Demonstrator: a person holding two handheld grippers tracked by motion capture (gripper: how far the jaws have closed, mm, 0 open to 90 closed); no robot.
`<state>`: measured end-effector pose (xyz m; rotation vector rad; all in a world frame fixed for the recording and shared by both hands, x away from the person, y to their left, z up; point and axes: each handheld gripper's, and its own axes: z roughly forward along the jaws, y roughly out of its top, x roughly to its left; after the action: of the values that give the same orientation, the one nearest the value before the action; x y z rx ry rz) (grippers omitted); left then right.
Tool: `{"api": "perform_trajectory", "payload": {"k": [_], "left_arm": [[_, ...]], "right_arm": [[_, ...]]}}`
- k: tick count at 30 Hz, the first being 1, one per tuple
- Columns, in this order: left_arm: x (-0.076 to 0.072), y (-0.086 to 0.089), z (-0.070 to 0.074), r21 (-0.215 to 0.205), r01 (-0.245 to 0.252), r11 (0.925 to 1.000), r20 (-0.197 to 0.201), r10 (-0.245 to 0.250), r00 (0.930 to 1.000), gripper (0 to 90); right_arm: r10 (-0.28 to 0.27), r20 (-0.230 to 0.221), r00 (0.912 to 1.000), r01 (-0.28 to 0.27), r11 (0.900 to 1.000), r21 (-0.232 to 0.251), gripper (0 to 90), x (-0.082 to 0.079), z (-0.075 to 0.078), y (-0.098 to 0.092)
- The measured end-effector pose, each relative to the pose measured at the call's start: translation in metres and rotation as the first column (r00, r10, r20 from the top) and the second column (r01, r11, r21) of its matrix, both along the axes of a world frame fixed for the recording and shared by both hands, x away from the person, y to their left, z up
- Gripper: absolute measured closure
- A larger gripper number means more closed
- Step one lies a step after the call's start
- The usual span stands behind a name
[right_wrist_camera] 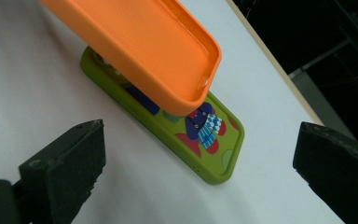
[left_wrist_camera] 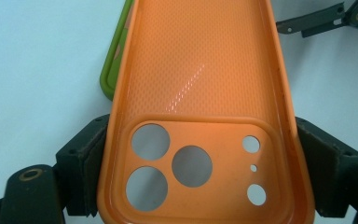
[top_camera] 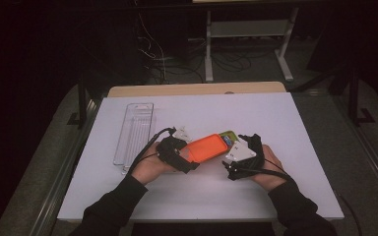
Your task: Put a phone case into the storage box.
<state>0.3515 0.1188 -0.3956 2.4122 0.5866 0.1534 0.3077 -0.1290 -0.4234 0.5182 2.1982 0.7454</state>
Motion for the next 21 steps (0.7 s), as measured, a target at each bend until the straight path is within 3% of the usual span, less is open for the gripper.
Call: {"api": "perform_trajectory", "payload": {"k": [7, 10, 13, 21], "left_arm": [[0.001, 0.0, 0.0, 0.005, 0.01, 0.9999, 0.009, -0.01, 0.9999, 16.0], [0.001, 0.001, 0.001, 0.009, 0.012, 0.9999, 0.01, -0.012, 0.9999, 16.0], [-0.001, -0.001, -0.001, -0.023, -0.019, 0.9996, -0.002, 0.019, 0.9998, 16.0], [-0.002, -0.002, -0.002, -0.033, -0.032, 0.999, -0.01, 0.031, 0.9995, 16.0]], "right_arm": [[0.031, 0.074, 0.9968, -0.025, 0.996, -0.084, 1.8, -0.004, -0.002, 0.006], [0.028, 0.097, 0.9949, -0.019, 0.996, -0.09, 1.8, -0.006, -0.003, 0.008], [0.036, 0.127, 0.9913, -0.022, 0.994, -0.11, 1.8, -0.007, -0.003, 0.01], [0.09, 0.207, 0.9743, -0.045, 0.976, -0.211, 1.8, -0.01, -0.004, 0.014]]}}
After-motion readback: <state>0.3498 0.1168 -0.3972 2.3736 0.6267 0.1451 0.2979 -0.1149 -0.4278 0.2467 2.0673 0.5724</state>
